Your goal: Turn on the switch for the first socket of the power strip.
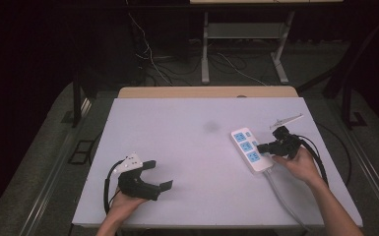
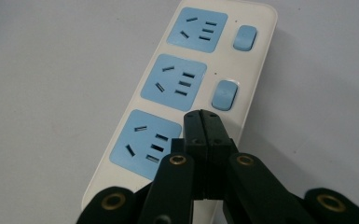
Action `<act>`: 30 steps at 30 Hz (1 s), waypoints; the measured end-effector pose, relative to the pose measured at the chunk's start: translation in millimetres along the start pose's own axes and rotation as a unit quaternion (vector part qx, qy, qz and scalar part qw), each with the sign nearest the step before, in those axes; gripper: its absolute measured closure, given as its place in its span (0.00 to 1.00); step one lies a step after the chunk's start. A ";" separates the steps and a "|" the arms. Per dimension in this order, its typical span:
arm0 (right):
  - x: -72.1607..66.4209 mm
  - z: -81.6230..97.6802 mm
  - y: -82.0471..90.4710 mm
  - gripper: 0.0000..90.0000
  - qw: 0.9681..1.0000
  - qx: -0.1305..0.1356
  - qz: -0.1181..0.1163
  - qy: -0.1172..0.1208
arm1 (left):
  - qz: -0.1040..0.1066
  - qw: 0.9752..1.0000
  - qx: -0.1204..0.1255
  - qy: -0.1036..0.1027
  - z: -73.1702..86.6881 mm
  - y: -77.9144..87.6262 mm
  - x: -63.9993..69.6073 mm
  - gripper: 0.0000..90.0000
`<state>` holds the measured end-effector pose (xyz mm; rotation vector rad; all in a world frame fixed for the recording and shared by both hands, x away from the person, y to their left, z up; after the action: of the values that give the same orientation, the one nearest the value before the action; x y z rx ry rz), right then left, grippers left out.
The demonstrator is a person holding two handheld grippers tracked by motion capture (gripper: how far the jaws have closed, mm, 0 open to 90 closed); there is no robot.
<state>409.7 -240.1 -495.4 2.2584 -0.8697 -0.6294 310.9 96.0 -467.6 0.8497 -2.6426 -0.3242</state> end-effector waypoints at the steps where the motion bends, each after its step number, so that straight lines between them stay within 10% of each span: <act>1: -0.3 0.2 0.2 1.00 1.000 0.000 0.002 -0.001 | 0.000 1.000 0.001 0.000 -0.2 0.1 0.2 0.00; 18: 1.5 5.7 1.2 1.00 0.999 0.046 0.003 -0.024 | -0.001 1.000 0.008 0.002 -2.4 2.3 0.3 0.00; 30: 0.6 1.4 0.4 1.00 1.000 0.011 0.003 0.003 | -0.002 1.000 0.008 0.006 -1.9 1.6 -2.5 0.00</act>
<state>409.0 -241.3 -496.2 2.2753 -0.8841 -0.6120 312.7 98.5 -466.0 0.8605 -2.6351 -0.2984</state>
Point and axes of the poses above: each handheld gripper's, and its own axes: y roughly backward along the jaws, z roughly out of its underside, x roughly to its right, the point moved 10 cm from there along -y, roughly forward along the jaws, and after that the axes turned 7 degrees about x, right-handed, at the moved point
